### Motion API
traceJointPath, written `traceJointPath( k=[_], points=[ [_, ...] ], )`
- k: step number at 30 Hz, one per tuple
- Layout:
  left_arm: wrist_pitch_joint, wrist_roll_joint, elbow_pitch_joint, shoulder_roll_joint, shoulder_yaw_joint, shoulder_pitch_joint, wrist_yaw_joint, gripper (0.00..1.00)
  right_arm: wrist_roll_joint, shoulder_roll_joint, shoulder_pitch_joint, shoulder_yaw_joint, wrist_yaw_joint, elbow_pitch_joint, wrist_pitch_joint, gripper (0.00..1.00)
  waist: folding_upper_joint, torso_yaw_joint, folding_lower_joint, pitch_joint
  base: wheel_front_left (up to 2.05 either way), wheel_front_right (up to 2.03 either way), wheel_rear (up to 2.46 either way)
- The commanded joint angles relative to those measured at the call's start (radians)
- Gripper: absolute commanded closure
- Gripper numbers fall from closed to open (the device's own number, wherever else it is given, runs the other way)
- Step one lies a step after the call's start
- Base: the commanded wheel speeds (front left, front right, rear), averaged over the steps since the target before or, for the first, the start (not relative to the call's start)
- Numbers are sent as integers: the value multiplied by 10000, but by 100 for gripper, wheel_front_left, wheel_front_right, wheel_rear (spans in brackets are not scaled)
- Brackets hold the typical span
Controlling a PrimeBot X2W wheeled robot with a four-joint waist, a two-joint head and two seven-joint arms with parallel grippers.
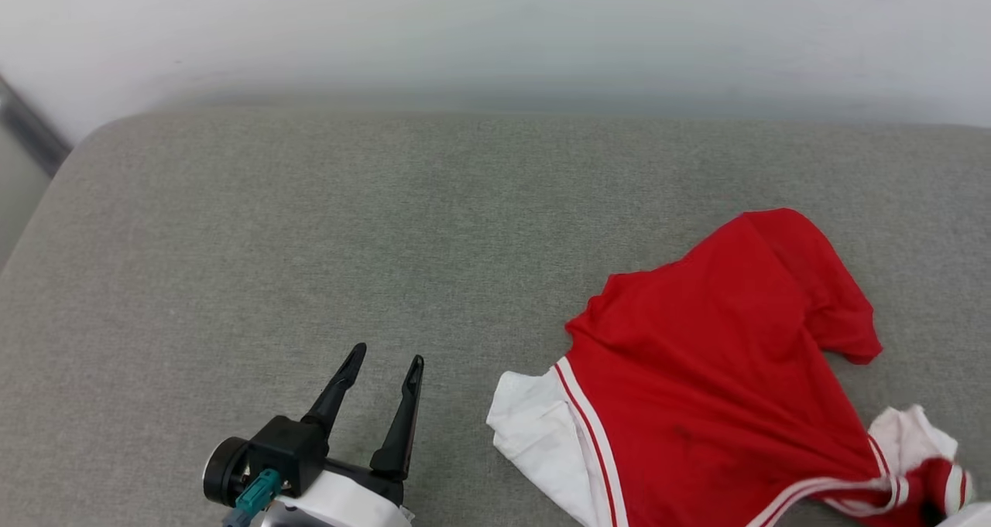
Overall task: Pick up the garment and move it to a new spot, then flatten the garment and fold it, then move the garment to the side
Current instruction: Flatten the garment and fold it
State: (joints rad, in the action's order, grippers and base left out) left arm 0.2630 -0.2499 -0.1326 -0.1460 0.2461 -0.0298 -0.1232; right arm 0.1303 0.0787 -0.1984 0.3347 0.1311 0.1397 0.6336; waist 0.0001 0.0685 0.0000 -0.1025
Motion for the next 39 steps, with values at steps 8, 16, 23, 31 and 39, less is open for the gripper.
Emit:
traceJointPath(
  k=[8, 16, 23, 31, 39],
  points=[
    [23, -32, -140, 8, -39, -111, -51, 0, 31, -52, -262, -384, -6, -150, 816, 0, -1, -220, 0, 86, 0, 0, 0],
    [23, -75, -121, 81, -77, -135, -52, 0, 877, 412, 615, -231, -7, 2386, 1465, 0, -1, -198, 0, 285, 0, 0, 0],
    [23, -152, 124, 139, -86, -217, -61, 0, 1104, 544, 2084, 211, -7, 3543, 125, 0, -1, -204, 0, 242, 0, 0, 0],
    [-446, -548, 417, -8, 740, -1091, -67, 0, 1240, 51, 2429, -102, -7, 3222, -2760, 0, -1, -471, 0, -78, 0, 0, 0],
    [-3031, -1411, 615, -1046, 2778, -4318, -65, 0, 949, -200, 2651, -341, -7, 3023, -3692, 0, -1, -1248, 0, -911, 0, 0, 0]
  ],
)
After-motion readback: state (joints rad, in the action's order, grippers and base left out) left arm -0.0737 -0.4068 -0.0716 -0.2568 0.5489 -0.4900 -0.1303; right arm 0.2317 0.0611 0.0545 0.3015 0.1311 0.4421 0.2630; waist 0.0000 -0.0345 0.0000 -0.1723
